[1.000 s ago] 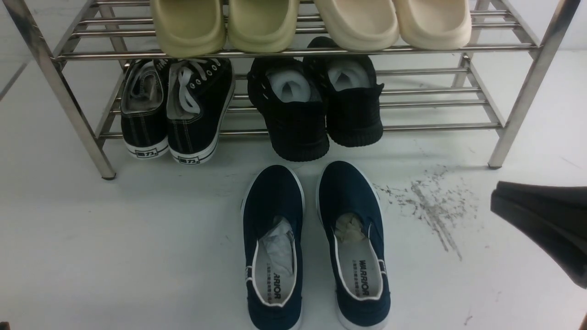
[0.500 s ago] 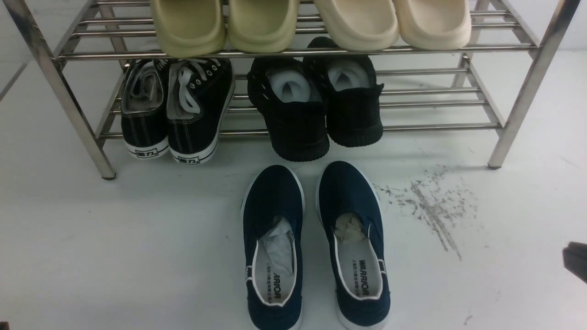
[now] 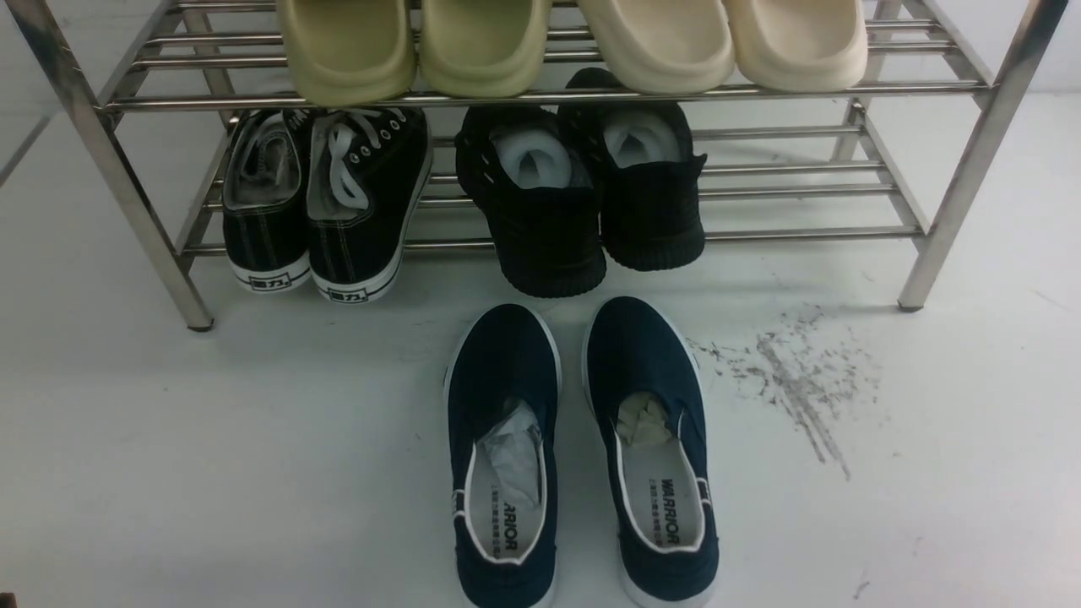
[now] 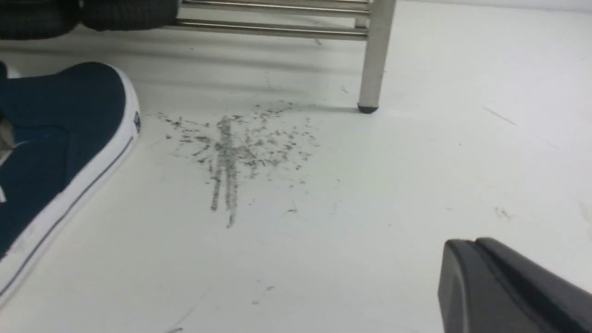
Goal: Take the shoes off the shelf with your hand on the white table.
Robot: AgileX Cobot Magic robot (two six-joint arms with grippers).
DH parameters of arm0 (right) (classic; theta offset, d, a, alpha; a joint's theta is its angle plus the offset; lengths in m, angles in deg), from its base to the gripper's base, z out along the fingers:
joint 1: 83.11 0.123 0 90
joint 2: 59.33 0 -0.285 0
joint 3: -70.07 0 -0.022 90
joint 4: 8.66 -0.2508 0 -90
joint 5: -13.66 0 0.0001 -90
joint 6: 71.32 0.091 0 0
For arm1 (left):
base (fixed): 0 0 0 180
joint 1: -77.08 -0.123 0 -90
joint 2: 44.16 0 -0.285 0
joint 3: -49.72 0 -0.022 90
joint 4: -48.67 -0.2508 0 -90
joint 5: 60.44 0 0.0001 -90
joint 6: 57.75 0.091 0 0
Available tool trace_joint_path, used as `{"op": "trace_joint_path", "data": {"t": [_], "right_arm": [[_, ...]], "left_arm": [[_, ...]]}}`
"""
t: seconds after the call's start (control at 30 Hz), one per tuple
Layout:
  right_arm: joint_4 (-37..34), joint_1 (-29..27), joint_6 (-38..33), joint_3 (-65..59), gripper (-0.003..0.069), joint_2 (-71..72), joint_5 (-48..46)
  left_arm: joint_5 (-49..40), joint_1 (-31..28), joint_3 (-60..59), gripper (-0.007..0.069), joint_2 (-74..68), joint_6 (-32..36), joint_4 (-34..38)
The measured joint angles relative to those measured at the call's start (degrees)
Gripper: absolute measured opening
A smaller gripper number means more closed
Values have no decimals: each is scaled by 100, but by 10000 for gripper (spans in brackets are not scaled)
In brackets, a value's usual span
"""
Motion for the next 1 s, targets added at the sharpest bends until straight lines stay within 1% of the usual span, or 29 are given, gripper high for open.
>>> {"op": "trace_joint_path", "data": {"t": [0.1,0.33,0.43,0.67,0.83,1.0], "right_arm": [[6,-76,0,-22,29,23,-35],[189,-83,260,-22,33,23,-192],[215,-83,306,13,38,23,-377],[215,-104,336,34,41,23,-501],[215,-374,349,34,41,23,-501],[215,-427,364,34,43,23,-501]], "left_arm": [[0,0,0,241,0,0,-2],[0,0,0,241,0,0,-2],[0,0,0,241,0,0,-7],[-25,0,0,241,0,0,-273],[-58,0,0,241,0,0,-428],[-64,0,0,241,0,0,-454]]}}
